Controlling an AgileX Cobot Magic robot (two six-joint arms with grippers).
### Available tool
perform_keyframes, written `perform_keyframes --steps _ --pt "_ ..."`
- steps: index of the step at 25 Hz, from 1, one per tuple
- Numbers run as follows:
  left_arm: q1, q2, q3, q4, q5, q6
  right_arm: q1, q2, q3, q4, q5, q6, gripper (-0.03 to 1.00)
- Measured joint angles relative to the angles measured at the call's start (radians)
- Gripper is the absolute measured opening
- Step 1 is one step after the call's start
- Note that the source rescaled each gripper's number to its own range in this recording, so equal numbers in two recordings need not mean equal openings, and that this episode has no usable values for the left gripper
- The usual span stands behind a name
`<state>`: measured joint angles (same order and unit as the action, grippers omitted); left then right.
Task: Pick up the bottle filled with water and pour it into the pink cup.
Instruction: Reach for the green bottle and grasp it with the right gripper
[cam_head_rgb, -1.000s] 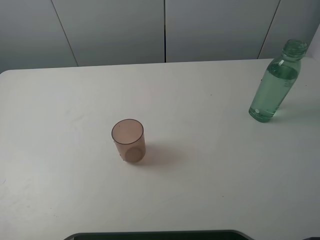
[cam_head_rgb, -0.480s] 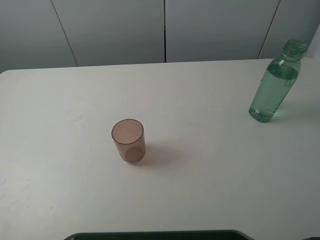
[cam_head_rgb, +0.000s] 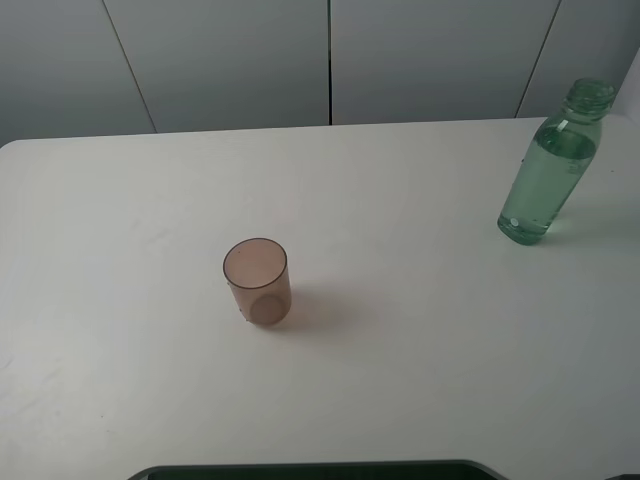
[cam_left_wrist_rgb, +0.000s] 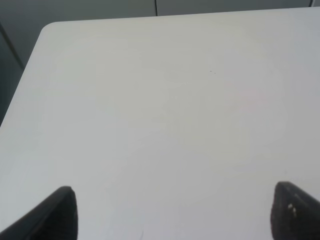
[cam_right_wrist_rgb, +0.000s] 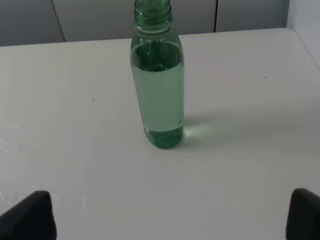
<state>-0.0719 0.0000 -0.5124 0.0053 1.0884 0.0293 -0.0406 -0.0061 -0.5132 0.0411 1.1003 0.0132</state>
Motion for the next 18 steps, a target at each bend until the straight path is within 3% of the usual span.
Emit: perform_keyframes --steps 4,9,18 --pt "0.000 0.000 0.000 0.000 0.000 0.000 0.000 0.000 -0.005 0.000 -0.026 0.005 1.00" --pt "0.000 0.000 0.000 0.000 0.000 0.000 0.000 0.018 -0.034 0.007 -0.194 0.007 1.00" --pt "0.000 0.000 0.000 0.000 0.000 0.000 0.000 0.342 -0.036 0.075 -0.707 0.002 1.00"
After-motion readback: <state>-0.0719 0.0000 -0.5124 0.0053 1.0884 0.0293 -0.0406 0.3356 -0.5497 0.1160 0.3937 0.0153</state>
